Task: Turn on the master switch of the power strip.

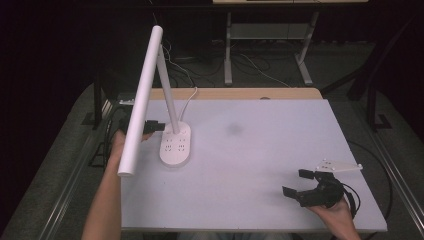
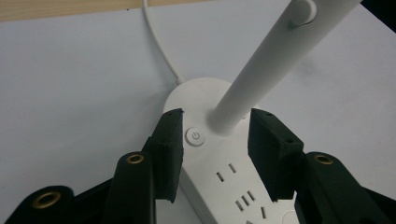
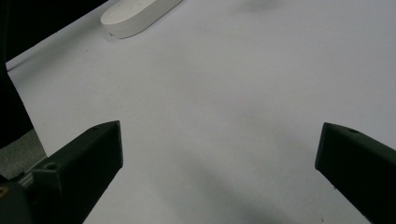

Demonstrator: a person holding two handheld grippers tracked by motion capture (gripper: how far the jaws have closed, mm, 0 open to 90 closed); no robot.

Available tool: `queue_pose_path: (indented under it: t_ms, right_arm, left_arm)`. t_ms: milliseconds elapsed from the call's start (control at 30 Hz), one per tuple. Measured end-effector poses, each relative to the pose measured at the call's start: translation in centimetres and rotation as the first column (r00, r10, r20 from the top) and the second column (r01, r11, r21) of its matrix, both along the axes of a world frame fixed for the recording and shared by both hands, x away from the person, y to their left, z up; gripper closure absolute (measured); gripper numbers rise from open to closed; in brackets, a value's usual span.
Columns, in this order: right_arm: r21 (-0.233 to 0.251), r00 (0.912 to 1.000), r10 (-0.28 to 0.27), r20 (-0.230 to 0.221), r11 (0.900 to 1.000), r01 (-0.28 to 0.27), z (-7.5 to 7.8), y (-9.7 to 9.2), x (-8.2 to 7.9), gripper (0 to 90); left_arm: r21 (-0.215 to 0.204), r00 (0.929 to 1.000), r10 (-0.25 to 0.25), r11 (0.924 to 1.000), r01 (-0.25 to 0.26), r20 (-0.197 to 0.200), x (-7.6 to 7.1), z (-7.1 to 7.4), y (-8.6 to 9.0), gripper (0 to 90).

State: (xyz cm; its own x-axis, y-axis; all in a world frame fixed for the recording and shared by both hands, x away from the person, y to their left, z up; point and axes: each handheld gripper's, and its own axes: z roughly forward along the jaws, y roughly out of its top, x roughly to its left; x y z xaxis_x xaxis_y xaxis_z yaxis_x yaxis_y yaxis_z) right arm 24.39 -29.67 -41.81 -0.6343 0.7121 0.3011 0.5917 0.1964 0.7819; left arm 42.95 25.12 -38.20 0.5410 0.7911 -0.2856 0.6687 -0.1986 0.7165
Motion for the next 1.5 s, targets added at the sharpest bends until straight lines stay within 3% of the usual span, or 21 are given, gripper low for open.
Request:
queue_pose_path:
  t_ms: [600, 700, 833, 933, 1133, 1500]
  right_arm:
    - [-0.001, 0.9999, -0.004, -0.009, 1.0, 0.004, 0.0, -0.2, 0.0, 0.3]
    - [-0.001, 0.9999, -0.005, -0.01, 1.0, 0.005, 0.0, -0.2, 0.0, 0.3]
    - [-0.001, 0.9999, -0.005, -0.01, 1.0, 0.005, 0.0, -0.2, 0.0, 0.3]
    - [-0.003, 0.9999, -0.005, -0.01, 1.0, 0.005, 0.0, -0.3, -0.1, 0.3]
    - [-0.01, 1.0, -0.003, -0.008, 0.9999, 0.003, -0.1, -0.3, -0.1, 0.3]
    - [-0.015, 1.0, 0.001, -0.004, 0.9999, -0.001, -0.2, -0.2, 0.0, 0.3]
  left_arm:
    - [-0.066, 0.9991, 0.036, 0.9972, -0.037, -0.022, 1.0, -1.4, 0.2, 71.5]
    - [-0.091, 0.9986, 0.044, 0.9947, -0.046, -0.029, 1.2, -1.8, 0.1, 76.5]
    - [-0.088, 0.9982, 0.048, 0.9948, -0.051, -0.035, 1.4, -2.1, -0.1, 83.4]
    - [-0.089, 0.9979, 0.062, 0.994, -0.063, -0.019, 1.4, -2.2, -0.2, 89.3]
    - [-0.088, 0.9968, 0.08, 0.9928, -0.08, -0.012, 1.4, -2.8, -0.3, 89.6]
    - [-0.109, 0.994, 0.102, 0.9884, -0.105, -0.04, 1.2, -4.3, 0.1, 89.7]
